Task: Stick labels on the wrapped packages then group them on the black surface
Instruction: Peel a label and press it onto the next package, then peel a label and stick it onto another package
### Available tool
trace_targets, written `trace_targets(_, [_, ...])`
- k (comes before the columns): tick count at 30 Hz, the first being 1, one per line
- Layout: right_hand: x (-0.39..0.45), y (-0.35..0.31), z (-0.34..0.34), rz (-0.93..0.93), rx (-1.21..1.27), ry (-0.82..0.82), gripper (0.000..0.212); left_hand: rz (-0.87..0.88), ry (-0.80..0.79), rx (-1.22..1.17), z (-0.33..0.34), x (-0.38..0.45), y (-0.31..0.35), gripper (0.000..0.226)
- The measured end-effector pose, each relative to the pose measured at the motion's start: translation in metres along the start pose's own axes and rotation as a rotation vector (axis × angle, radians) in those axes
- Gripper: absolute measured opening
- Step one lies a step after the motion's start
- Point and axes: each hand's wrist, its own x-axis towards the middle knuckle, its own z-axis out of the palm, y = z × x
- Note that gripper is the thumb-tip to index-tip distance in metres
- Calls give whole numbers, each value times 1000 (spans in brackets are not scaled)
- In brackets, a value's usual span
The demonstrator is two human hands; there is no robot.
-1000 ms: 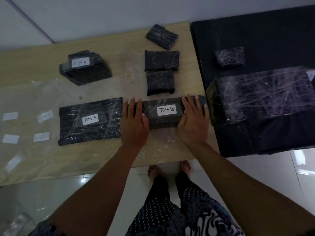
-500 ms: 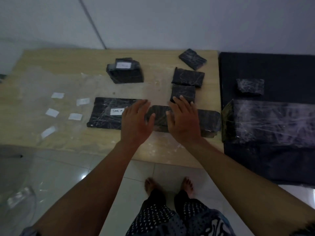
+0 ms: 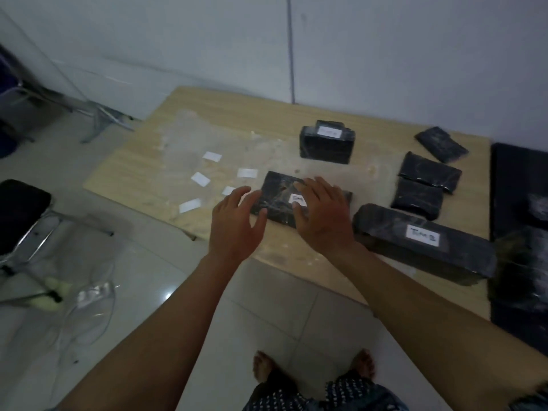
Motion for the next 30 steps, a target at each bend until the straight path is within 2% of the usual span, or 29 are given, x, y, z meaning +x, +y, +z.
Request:
trace_targets(9, [26,-105,70,-17,34,-61,44,-48,60,23,-56,-3,-122,40])
trace_targets(14, [51,-136,95,-18,8,-111,45,-69,82,8,-67,7,-171,39])
trace_targets(22, [116,-143,142,7,-2,-139,43,-68,40,31,-49,60,-232,39])
trace_targets(30, [188,-121,188,66,-10,-218,45,-54,-49,22,-12,139,-272,39])
